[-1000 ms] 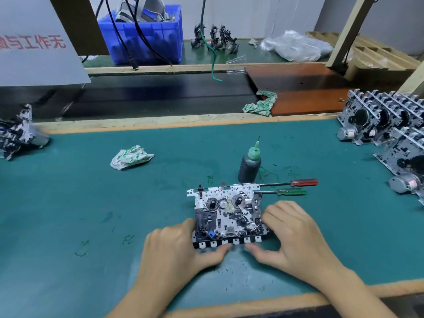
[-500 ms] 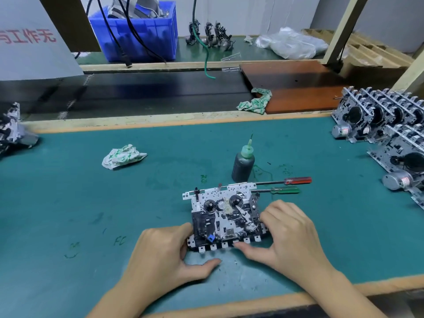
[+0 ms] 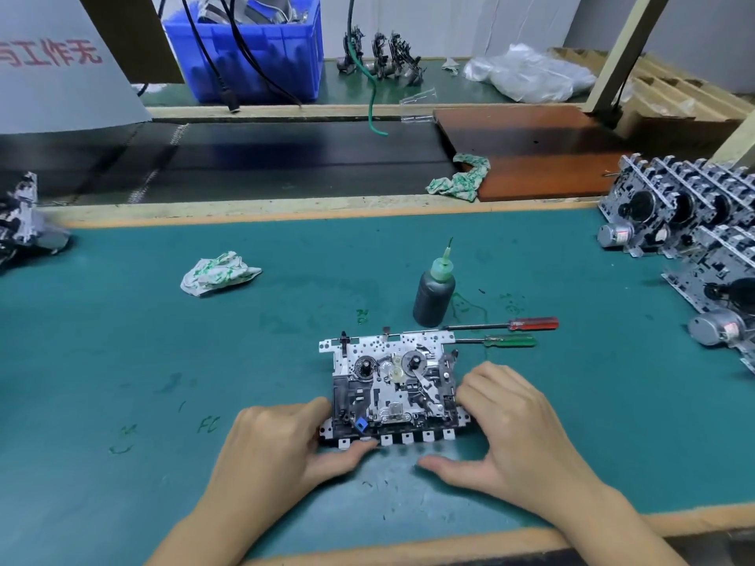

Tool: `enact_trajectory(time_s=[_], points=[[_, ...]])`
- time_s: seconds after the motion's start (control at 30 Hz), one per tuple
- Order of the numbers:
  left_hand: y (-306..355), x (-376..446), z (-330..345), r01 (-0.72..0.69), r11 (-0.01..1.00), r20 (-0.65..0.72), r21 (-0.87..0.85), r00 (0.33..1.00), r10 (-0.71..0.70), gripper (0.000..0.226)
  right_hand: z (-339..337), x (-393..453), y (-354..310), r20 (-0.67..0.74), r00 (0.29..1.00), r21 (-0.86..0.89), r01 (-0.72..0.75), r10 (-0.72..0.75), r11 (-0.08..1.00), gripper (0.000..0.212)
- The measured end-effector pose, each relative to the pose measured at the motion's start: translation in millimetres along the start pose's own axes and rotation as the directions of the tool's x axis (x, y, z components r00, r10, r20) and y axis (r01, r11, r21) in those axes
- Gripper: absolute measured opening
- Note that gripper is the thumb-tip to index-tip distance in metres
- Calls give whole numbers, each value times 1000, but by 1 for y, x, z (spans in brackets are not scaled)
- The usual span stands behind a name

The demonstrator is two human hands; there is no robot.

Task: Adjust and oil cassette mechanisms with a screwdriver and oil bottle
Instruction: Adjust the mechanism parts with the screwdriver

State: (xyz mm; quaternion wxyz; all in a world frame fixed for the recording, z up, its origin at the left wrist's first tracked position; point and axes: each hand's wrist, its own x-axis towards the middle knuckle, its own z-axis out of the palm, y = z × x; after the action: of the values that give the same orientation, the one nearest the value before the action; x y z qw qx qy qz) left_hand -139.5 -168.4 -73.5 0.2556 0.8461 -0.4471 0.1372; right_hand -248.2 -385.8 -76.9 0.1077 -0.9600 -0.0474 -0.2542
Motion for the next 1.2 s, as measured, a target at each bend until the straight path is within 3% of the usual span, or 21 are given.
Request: enact_trajectory(time_s=[0.1, 0.3, 0.6, 0.73, 0.83, 0.97, 1.2], points=[[3, 1, -2, 7, 1000, 42, -21, 999, -6, 71, 2, 0, -3, -40, 999, -42, -24, 22, 999, 53], [14, 4, 7, 173, 982, -47, 76, 984, -170, 58, -1, 0, -3, -8, 1000, 32, -21, 22, 999, 55], [2, 5, 1, 47, 998, 87, -50, 995, -42, 68, 0, -1, -5, -34, 999, -72, -33, 30, 997, 55], [4, 2, 1, -35, 998, 64, -55, 997, 39, 67, 1, 0, -5, -72, 994, -118, -84, 76, 989, 56], [6, 0, 2, 13, 1000, 73, -15, 997, -11, 60, -1, -1, 1, 1, 1000, -53, -21, 22, 998, 52], [5, -1, 1, -23, 1000, 48, 1, 999, 23, 49, -4, -1, 3, 44, 999, -52, -6, 8, 999, 50], [4, -4, 2, 12, 999, 0, 46, 1000, -12, 53, -10, -5, -2, 98, 995, 98, -24, 14, 995, 51]])
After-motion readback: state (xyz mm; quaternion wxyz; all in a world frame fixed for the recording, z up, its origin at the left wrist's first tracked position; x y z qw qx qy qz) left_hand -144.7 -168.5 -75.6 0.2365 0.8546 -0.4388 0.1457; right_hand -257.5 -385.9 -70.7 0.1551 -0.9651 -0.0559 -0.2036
